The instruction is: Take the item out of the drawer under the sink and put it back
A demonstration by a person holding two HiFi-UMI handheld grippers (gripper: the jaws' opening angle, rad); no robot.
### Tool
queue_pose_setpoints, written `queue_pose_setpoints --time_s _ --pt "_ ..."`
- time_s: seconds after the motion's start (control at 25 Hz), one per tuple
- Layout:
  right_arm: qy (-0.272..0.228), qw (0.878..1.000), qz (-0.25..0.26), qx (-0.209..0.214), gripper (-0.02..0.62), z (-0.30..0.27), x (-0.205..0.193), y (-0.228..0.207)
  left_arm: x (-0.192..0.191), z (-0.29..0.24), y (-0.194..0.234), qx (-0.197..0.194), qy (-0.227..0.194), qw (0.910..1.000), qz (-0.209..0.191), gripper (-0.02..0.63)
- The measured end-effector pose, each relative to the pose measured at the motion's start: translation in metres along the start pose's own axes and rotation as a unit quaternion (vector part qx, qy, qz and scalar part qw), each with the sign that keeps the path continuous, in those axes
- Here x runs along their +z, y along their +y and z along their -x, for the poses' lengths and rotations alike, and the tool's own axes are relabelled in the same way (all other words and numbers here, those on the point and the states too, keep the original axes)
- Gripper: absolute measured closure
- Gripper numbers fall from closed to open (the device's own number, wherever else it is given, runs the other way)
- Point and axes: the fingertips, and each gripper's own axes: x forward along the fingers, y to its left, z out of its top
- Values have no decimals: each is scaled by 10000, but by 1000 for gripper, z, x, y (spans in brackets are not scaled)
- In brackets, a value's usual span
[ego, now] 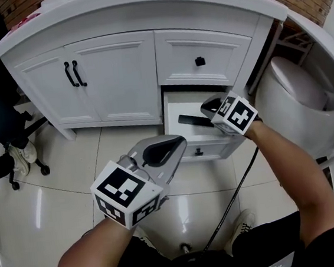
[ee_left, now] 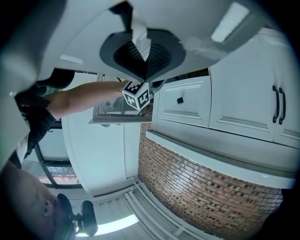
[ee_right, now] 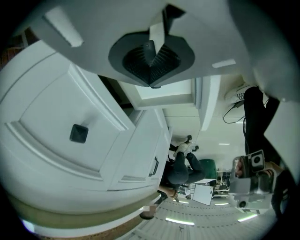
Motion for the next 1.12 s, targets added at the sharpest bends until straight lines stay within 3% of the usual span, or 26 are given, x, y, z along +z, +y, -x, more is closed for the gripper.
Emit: queue_pose_setpoints --time_s 0.16,0.28,0.36,0.6,0.8,0.96,1.12 --pt "-723 9964 -434 -125 588 49 23 16 2 9 2 65 -103 9997 205 600" --pt "-1452 9854 -874 -129 588 97 42 31 8 17 13 230 -357 9973 594 600" --pt "-1869 9762 -1085 -172 588 127 53 41 13 22 18 309 -442 9965 641 600" --pt "-2688 9439 -1910 -162 588 203 54 70 14 24 -7 127 -333 9990 276 600" --pt "-3362 9067 -2545 -1 588 254 53 80 19 22 -28 31 -338 9994 -102 600" --pt "-3358 9095 -2437 -245 588 263 39 90 25 26 -33 63 -406 9991 -86 600" --pt "-3149 9118 -2629 -175 588 254 22 95 26 29 -37 45 -389 9991 -141 600"
